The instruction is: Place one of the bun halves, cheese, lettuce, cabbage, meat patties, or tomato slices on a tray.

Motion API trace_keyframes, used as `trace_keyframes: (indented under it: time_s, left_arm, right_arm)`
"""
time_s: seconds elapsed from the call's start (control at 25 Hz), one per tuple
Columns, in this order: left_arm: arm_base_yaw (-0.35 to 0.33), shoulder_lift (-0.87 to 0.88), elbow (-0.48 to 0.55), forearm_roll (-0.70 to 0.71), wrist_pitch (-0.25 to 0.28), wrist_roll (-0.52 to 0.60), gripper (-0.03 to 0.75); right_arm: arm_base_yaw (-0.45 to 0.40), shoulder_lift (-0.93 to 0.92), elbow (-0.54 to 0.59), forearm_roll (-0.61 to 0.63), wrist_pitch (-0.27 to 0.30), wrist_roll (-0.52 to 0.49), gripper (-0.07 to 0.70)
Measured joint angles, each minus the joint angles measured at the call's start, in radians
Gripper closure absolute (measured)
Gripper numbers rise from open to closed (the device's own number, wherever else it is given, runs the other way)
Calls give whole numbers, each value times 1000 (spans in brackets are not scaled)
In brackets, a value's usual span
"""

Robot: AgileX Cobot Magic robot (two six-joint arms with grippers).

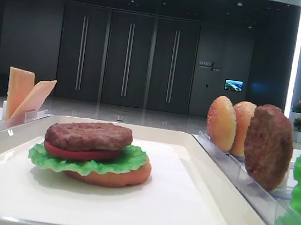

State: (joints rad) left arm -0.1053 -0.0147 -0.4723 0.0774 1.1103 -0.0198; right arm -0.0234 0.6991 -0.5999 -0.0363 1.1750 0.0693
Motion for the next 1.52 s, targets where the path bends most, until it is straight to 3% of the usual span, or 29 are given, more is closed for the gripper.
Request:
trace_keyframes:
  time_s: [0.28,0.72,1.52]
  left_arm:
    - [0,0,0,0,0,0,433]
    - [0,0,0,0,0,0,433]
    - [0,0,0,0,0,0,433]
  right_arm:
    - [0,-324,83,4,-22,-35,260]
    - [0,-675,93,36,-39,-93,261]
    - [0,-708,93,36,-39,-98,261]
